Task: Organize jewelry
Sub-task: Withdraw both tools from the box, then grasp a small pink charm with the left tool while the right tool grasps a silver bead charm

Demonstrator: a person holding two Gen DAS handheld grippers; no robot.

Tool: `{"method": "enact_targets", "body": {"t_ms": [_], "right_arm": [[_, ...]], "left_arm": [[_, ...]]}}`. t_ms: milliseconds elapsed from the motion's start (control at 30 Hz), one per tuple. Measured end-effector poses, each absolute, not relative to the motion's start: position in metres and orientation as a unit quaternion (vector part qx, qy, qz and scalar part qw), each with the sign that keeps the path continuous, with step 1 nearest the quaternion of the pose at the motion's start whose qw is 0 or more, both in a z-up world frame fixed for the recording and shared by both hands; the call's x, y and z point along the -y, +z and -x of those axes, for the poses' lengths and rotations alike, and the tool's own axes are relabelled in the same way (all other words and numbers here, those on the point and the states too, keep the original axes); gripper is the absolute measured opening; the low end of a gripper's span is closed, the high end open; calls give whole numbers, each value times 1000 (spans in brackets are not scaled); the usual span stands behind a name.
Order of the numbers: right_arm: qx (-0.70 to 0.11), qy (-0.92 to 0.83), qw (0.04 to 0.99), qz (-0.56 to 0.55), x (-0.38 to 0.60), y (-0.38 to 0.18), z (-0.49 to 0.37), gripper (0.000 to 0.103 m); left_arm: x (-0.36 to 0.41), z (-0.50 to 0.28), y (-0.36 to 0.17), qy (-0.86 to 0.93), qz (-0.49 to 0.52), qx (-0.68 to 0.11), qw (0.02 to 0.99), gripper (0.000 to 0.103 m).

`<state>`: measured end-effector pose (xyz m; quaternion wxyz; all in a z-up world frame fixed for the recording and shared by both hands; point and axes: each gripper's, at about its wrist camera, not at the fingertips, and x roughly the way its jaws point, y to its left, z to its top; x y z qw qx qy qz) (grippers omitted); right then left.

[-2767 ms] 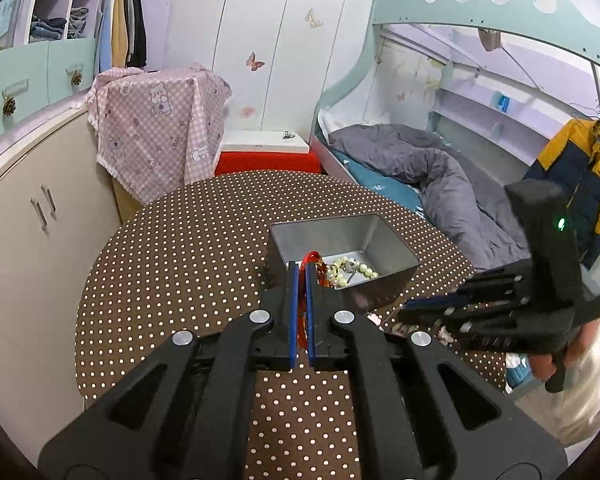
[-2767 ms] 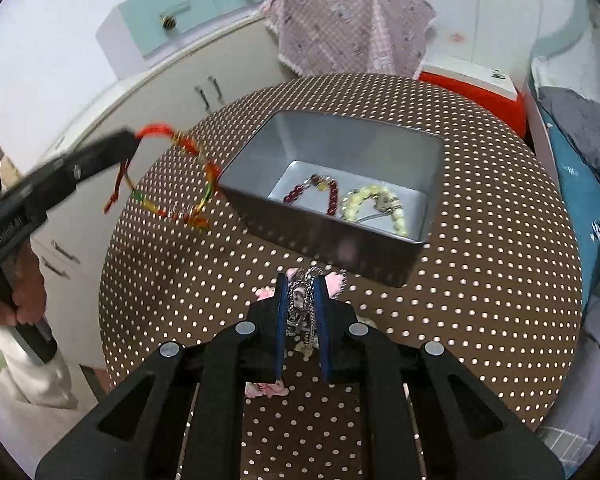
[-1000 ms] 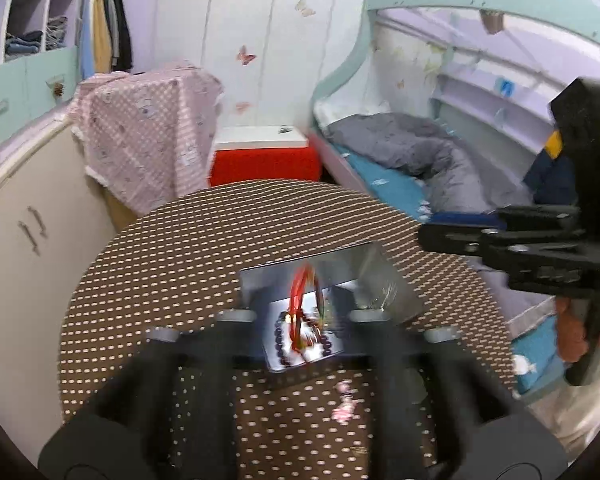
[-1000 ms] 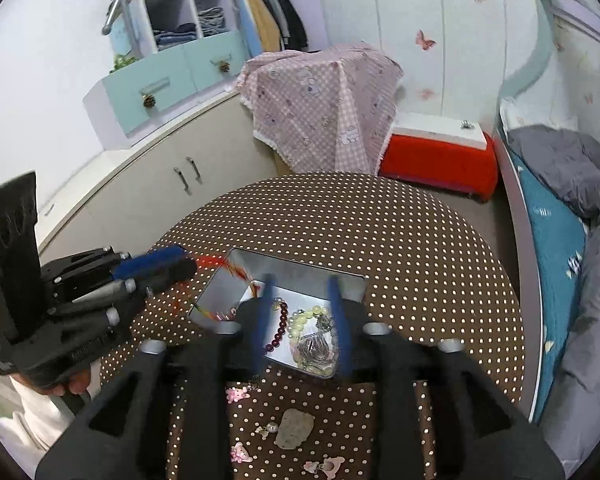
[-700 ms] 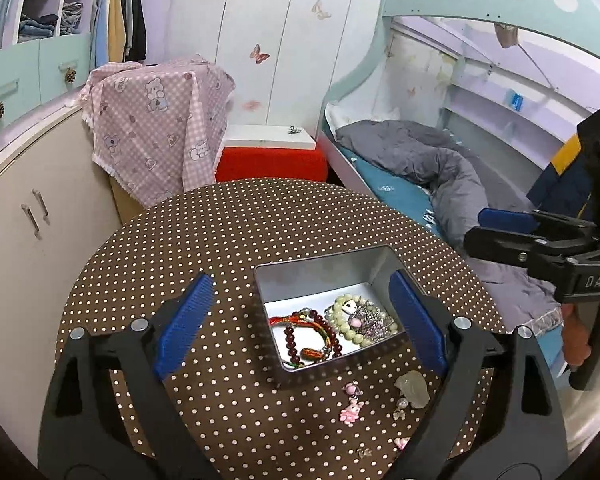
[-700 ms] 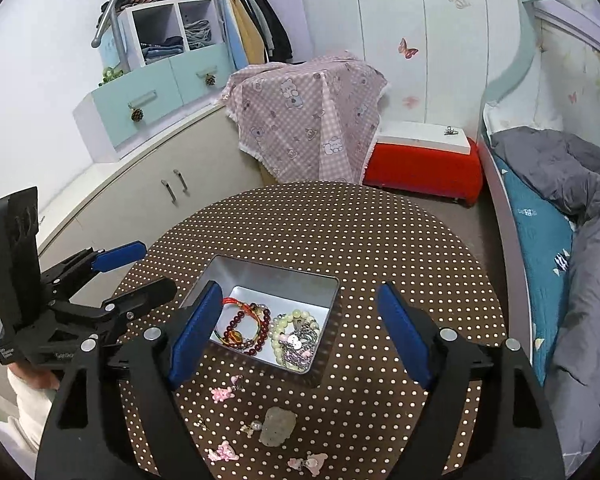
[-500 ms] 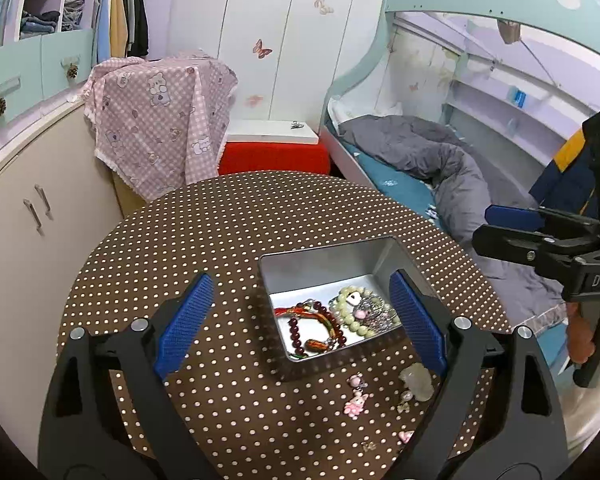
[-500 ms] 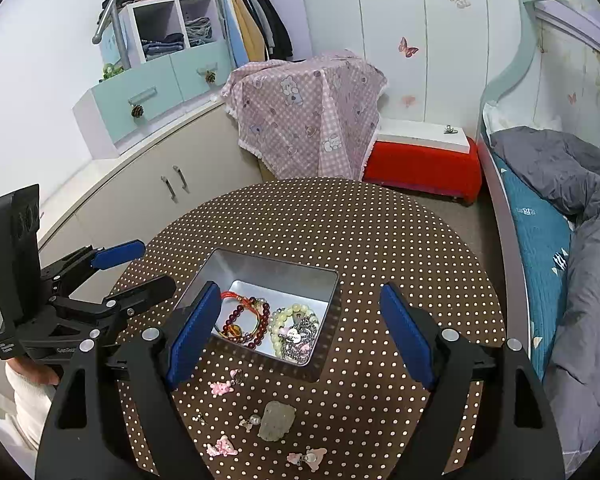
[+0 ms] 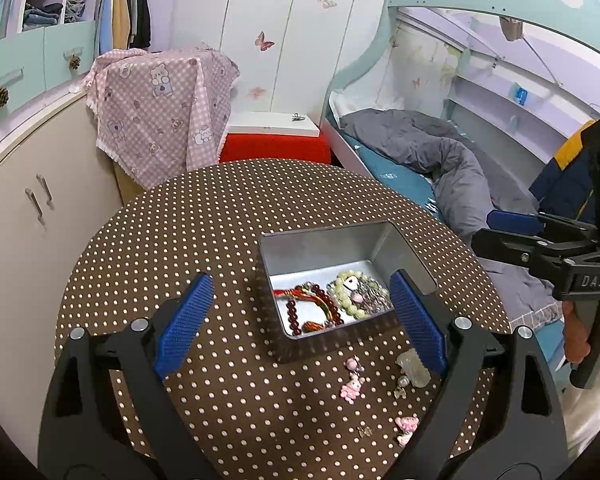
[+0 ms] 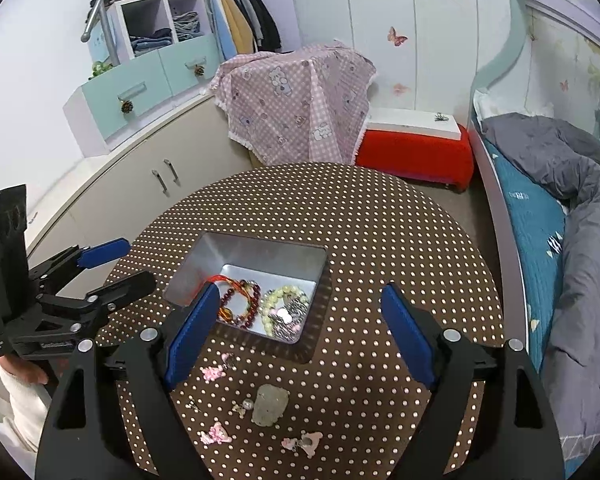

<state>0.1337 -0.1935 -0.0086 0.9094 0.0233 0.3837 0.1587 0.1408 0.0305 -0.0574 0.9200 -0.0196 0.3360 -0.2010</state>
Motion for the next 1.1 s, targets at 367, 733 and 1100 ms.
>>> {"method": "enact_targets", "body": {"t_ms": [367, 733, 1100], "right_arm": [[-396, 119, 910, -29, 210, -28, -111, 84], [-440, 124, 888, -48, 208, -71, -82, 84], [-462, 140, 874, -48, 193, -92, -56, 84]], "left_arm": [[-30, -121, -71, -209, 24, -355, 911, 88], [-18, -89, -99, -238, 0, -382, 893, 88], [-8, -63, -128, -267, -18, -400, 877, 53]]}}
